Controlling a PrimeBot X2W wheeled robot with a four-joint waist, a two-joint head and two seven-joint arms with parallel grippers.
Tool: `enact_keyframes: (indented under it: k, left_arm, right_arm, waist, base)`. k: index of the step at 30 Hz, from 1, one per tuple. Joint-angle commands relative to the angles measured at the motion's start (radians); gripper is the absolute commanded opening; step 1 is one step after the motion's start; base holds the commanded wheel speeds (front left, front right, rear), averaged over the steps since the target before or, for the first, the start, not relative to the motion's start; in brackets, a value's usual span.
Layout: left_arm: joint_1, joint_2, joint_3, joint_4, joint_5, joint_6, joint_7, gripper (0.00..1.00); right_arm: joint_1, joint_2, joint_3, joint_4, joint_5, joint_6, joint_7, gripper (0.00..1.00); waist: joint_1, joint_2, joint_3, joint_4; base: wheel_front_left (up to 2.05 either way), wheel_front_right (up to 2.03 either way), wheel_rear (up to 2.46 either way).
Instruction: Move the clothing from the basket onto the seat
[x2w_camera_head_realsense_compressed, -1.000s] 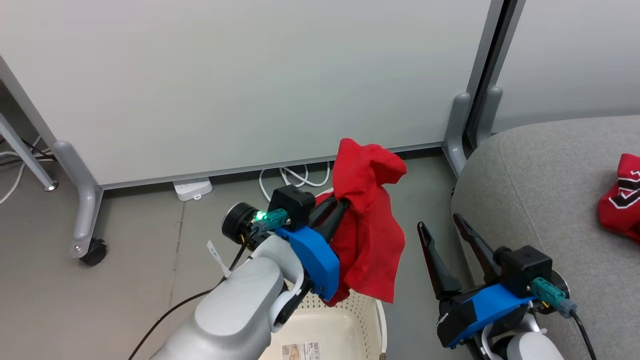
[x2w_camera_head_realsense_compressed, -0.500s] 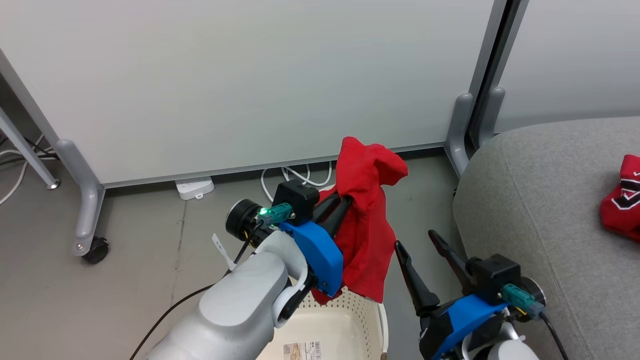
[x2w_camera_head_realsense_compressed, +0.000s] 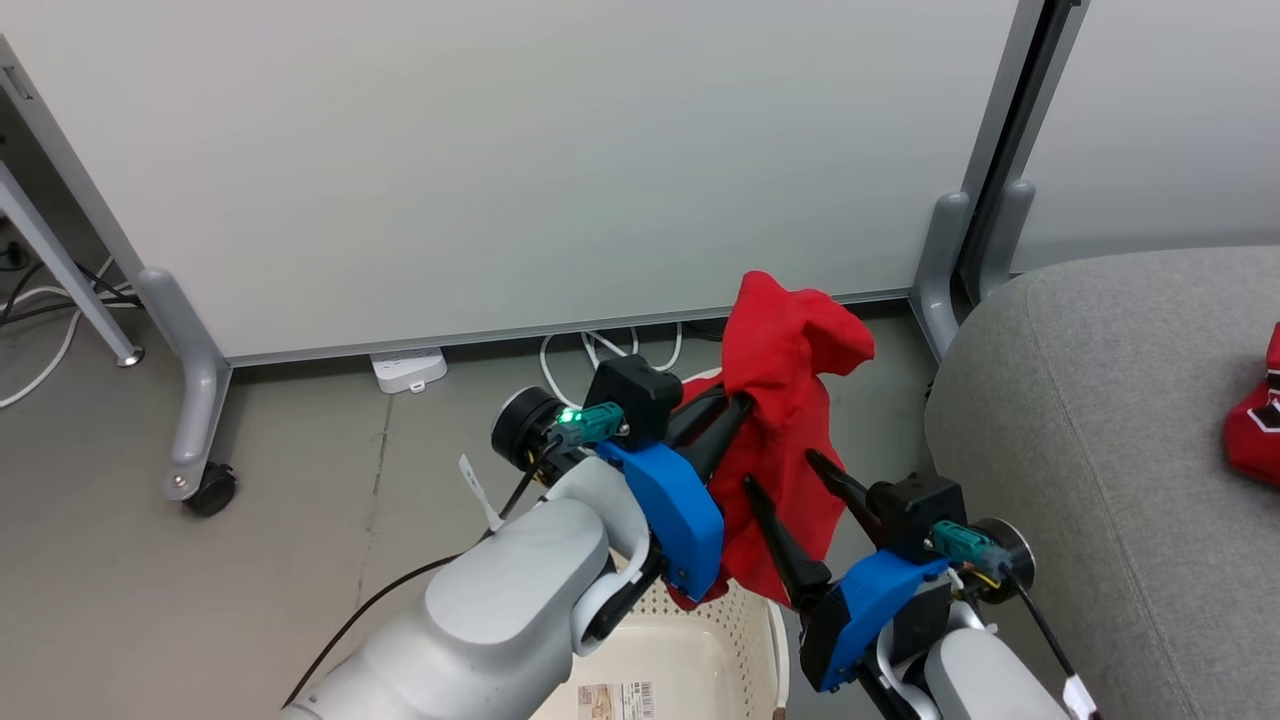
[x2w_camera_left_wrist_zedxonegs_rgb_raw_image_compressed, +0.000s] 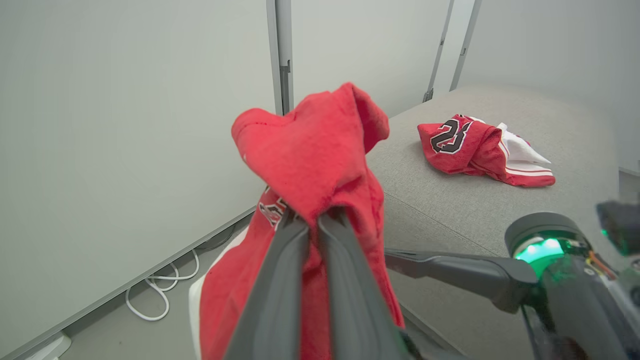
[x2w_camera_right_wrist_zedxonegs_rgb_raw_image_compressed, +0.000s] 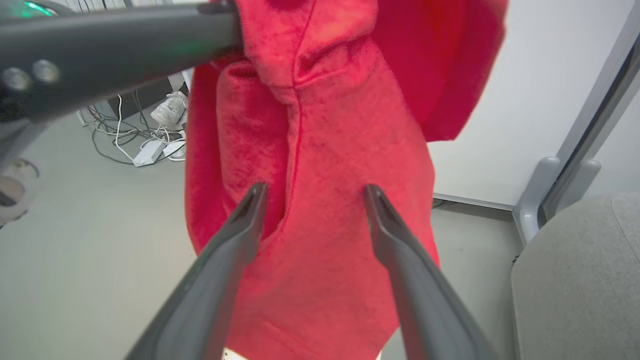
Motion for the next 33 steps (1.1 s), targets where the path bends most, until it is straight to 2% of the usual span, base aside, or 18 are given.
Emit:
enact_keyframes:
  k: [1, 6, 16, 17, 18, 19, 33]
  left_arm:
    - [-0.014, 0.002, -0.004, -0.005, -0.004, 0.004, -0.008, 0.00]
    - [-0.027, 0.002, -0.057, -0.034, -0.043, 0.012, -0.016, 0.00]
    - [-0.034, 0.002, -0.112, -0.066, -0.082, 0.020, -0.022, 0.00]
    - [-0.035, 0.002, -0.115, -0.068, -0.083, 0.022, -0.021, 0.00]
    - [-0.035, 0.002, -0.118, -0.070, -0.086, 0.024, -0.021, 0.00]
    - [-0.036, 0.002, -0.120, -0.071, -0.090, 0.024, -0.023, 0.00]
    - [-0.040, 0.002, -0.138, -0.048, -0.119, 0.039, -0.042, 0.00]
  right_arm:
    - [-0.014, -0.001, -0.001, 0.011, -0.006, -0.001, 0.002, 1.00]
    - [-0.067, -0.001, -0.040, 0.108, -0.046, -0.001, 0.024, 1.00]
    - [-0.133, -0.001, -0.059, 0.184, -0.043, -0.001, 0.009, 1.00]
    - [-0.138, -0.001, -0.059, 0.189, -0.037, -0.001, 0.008, 0.69]
    - [-0.142, -0.001, -0.058, 0.196, -0.034, -0.001, 0.006, 0.21]
    - [-0.147, -0.001, -0.057, 0.202, -0.031, -0.001, 0.003, 0.00]
    - [-0.141, -0.001, -0.026, 0.229, -0.002, -0.001, -0.019, 0.00]
  waist:
    - [0.0000, 0.0000, 0.000, 0.001]
    - [0.0000, 0.0000, 0.000, 0.010]
    - [0.0000, 0.0000, -0.002, 0.012]
    - [0.0000, 0.0000, -0.002, 0.012]
    - [0.0000, 0.0000, -0.002, 0.012]
    - [0.0000, 0.0000, -0.003, 0.011]
    - [0.0000, 0.0000, -0.010, -0.004]
  base:
    - [0.00, 0.00, 0.00]
    - [0.00, 0.00, 0.00]
    - [0.00, 0.00, 0.00]
    - [0.00, 0.00, 0.00]
    - [0.00, 0.00, 0.00]
    - [0.00, 0.00, 0.00]
    - [0.00, 0.00, 0.00]
